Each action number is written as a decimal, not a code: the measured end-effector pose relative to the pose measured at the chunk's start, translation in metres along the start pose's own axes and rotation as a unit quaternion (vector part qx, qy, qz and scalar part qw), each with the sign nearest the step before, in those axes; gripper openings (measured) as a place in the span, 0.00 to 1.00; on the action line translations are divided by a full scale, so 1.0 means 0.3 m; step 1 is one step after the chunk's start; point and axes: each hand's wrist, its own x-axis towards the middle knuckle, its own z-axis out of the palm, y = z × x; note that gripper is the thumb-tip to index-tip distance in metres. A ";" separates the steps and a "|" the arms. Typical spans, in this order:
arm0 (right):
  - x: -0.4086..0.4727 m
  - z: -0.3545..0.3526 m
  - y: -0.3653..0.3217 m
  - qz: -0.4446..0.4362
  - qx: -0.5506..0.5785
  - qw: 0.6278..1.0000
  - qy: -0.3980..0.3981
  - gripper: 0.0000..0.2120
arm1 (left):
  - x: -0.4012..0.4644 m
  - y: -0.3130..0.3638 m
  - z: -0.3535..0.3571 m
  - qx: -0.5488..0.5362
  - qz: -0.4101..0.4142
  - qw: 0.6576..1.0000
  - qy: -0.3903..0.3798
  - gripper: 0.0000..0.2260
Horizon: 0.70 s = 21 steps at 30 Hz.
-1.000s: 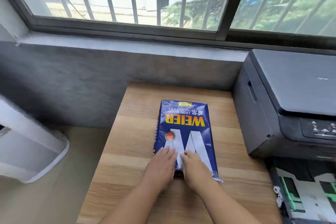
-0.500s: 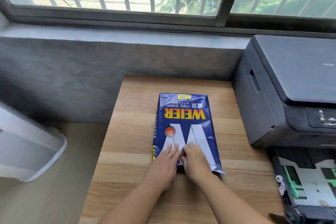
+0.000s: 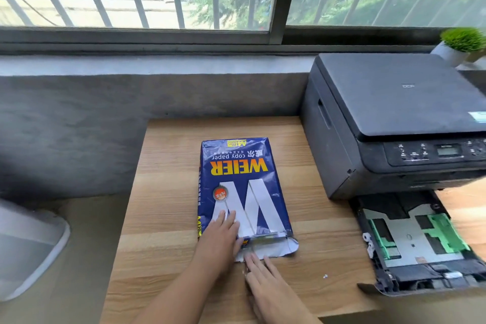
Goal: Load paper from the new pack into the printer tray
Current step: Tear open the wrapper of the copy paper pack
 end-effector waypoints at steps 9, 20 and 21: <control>-0.018 -0.118 0.030 0.099 0.288 0.952 0.027 0.21 | 0.010 0.041 0.013 0.003 -0.026 0.999 -0.025 0.10; 0.105 -0.127 0.070 0.525 0.415 0.694 0.266 0.15 | -0.010 0.026 -0.051 -0.106 -0.046 0.992 0.055 0.08; 0.111 -0.132 0.063 0.531 0.413 0.687 0.275 0.15 | -0.010 0.028 -0.054 -0.106 -0.044 0.992 0.054 0.08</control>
